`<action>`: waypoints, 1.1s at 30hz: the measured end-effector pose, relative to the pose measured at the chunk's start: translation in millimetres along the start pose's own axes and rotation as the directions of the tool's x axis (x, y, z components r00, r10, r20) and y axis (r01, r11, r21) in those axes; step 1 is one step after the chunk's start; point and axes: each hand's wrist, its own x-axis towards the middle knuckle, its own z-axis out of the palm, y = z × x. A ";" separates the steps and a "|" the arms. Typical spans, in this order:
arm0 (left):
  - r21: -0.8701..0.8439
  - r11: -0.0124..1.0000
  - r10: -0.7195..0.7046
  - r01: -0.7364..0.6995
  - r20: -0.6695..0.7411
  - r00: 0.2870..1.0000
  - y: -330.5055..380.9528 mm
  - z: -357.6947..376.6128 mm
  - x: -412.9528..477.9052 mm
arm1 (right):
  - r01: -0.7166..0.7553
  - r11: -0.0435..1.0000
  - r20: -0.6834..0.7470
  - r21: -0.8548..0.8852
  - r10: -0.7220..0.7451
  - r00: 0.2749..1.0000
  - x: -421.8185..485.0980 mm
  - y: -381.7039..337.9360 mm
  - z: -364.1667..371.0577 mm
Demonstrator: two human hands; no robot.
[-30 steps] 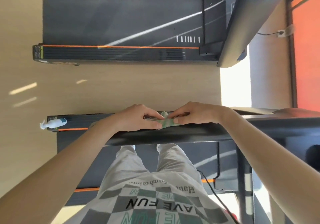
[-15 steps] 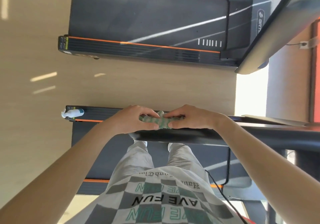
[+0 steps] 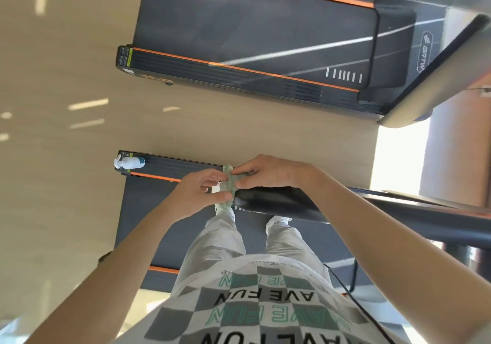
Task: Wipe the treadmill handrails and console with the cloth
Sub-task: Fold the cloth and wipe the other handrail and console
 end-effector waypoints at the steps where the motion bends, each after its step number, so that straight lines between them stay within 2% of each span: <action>1: -0.019 1.000 0.006 -0.006 -0.021 1.000 -1.6 2.6 -1.9 | -0.001 1.000 0.000 -0.015 0.001 1.000 1.2 -1.6 1.6; 4: -0.045 0.998 0.050 -0.054 -0.075 0.996 -1.1 11.5 -6.9 | 0.007 1.000 -0.045 0.001 -0.006 0.999 -8.6 -0.7 5.4; 9: -0.066 0.988 0.134 -0.138 -0.059 0.989 19.6 23.1 -8.9 | -0.036 0.996 -0.169 0.075 0.048 0.984 -36.4 22.1 8.7; 14: 0.180 0.955 0.240 -0.236 0.000 0.971 54.4 47.4 -2.1 | -0.088 0.993 -0.297 0.082 0.109 0.949 -71.2 54.0 16.8; 17: 0.399 0.856 0.347 -0.327 0.024 0.937 69.4 67.1 -2.1 | -0.099 0.994 -0.441 0.035 0.105 0.891 -96.7 70.8 30.7; 21: 0.547 0.733 0.446 -0.405 0.064 0.893 86.0 89.5 -0.9 | -0.121 0.978 -0.676 -0.172 -0.028 0.736 -121.9 93.0 59.1; 24: 0.632 0.640 0.500 -0.438 0.090 0.861 96.7 112.0 2.7 | -0.129 0.961 -0.824 -0.244 -0.135 0.550 -131.6 116.4 79.7; 27: 0.667 0.564 0.559 -0.487 0.126 0.820 107.3 140.5 4.6 | -0.129 0.946 -0.894 -0.297 -0.228 0.385 -142.9 140.6 97.1; 30: 0.692 0.488 0.613 -0.532 0.161 0.773 115.6 172.0 5.5 | -0.126 0.954 -0.922 -0.274 -0.223 0.315 -159.0 165.6 115.4; 33: 0.718 0.394 0.669 -0.574 0.204 0.715 122.5 202.1 9.0 | -0.118 0.977 -0.961 -0.176 -0.145 0.235 -174.9 184.2 132.0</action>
